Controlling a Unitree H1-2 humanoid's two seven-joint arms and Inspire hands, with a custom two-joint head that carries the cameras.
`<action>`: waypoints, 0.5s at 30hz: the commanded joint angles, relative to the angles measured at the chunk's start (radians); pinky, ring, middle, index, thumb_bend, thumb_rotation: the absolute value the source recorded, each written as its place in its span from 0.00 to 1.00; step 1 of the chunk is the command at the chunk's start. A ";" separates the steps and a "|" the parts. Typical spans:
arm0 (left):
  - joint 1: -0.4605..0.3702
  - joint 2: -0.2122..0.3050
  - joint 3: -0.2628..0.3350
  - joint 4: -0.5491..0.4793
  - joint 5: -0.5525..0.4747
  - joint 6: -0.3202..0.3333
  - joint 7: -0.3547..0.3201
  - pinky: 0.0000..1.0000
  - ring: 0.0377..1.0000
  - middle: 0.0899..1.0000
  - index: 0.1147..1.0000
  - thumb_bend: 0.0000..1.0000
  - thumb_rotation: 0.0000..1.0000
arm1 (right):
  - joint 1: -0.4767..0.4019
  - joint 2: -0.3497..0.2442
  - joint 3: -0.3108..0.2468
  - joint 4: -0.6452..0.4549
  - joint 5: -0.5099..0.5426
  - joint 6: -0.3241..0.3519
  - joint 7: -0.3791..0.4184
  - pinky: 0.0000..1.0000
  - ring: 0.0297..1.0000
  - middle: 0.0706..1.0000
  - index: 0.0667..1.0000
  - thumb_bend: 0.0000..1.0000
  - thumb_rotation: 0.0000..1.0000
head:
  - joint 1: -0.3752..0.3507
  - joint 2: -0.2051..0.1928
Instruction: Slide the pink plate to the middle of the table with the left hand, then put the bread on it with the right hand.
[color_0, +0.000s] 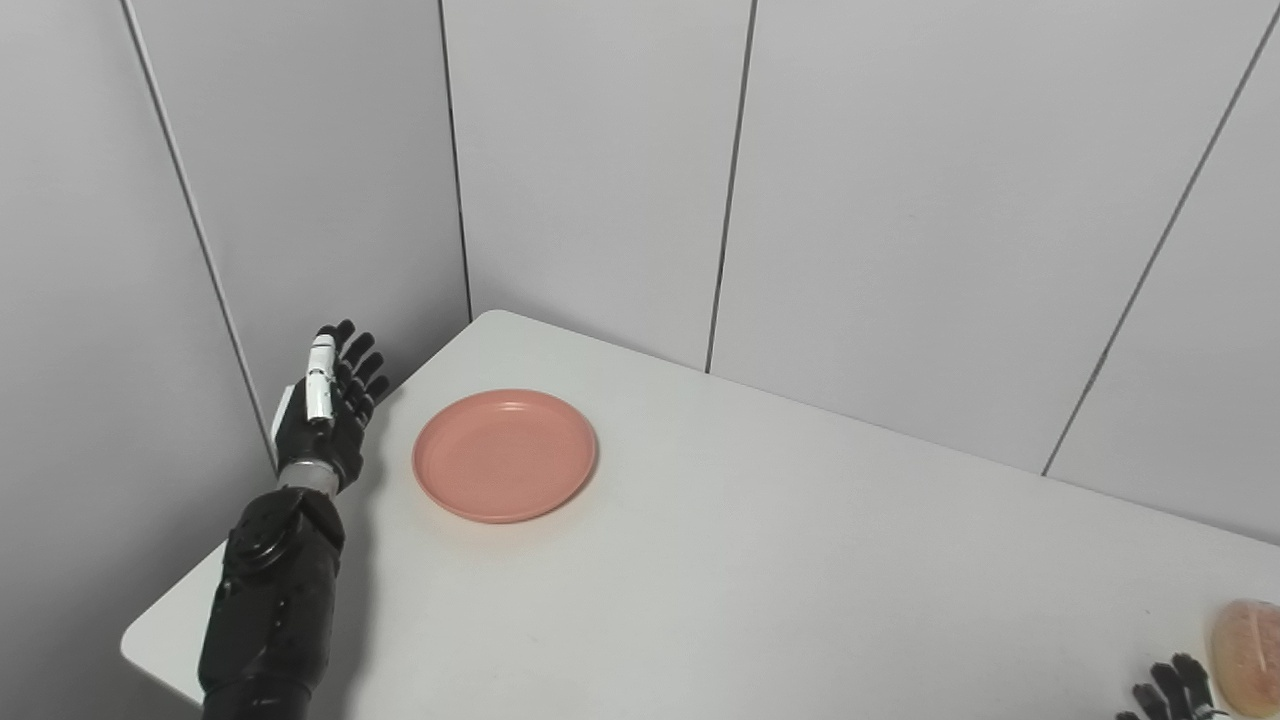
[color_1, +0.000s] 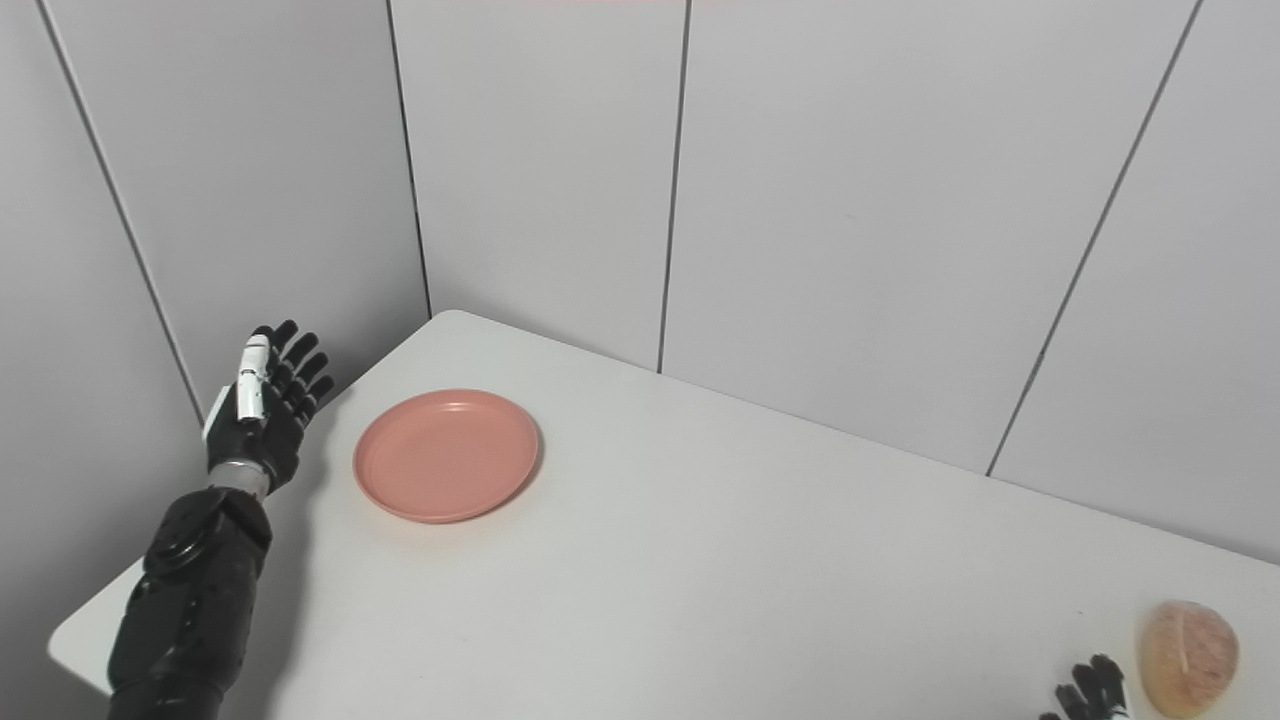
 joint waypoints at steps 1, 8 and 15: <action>-0.025 0.023 0.008 -0.005 -0.011 -0.040 -0.010 0.95 0.95 0.94 0.92 0.29 1.00 | 0.003 -0.014 -0.008 -0.015 -0.008 0.000 -0.005 1.00 1.00 1.00 1.00 0.55 1.00 | -0.001 0.001; -0.028 0.020 -0.007 0.040 -0.005 -0.050 -0.016 0.97 0.95 0.94 0.93 0.27 1.00 | 0.001 -0.018 -0.009 -0.010 -0.008 -0.003 -0.003 1.00 1.00 1.00 1.00 0.58 1.00 | 0.000 0.006; -0.032 0.017 -0.016 0.086 -0.003 -0.057 -0.017 0.98 0.95 0.94 0.93 0.27 1.00 | 0.002 -0.022 -0.008 -0.005 -0.011 -0.010 -0.001 1.00 1.00 1.00 1.00 0.59 1.00 | 0.001 0.008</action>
